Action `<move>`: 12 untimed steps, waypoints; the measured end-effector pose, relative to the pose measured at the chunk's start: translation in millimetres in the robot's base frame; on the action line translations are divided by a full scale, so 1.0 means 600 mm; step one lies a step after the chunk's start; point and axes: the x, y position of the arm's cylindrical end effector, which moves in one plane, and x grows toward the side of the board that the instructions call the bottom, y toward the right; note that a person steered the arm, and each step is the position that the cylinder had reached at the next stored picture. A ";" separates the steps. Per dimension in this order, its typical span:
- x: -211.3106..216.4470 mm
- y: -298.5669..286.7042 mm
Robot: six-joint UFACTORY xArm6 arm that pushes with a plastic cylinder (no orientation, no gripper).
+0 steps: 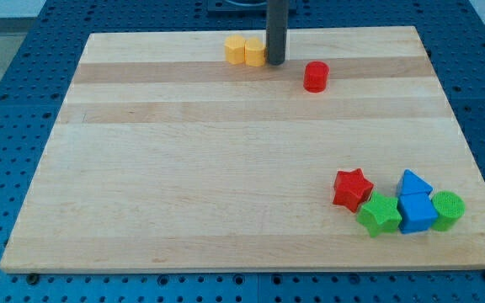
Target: Move the red circle to the right of the red star
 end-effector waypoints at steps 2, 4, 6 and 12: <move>0.006 0.060; 0.035 0.102; 0.025 0.083; 0.166 0.144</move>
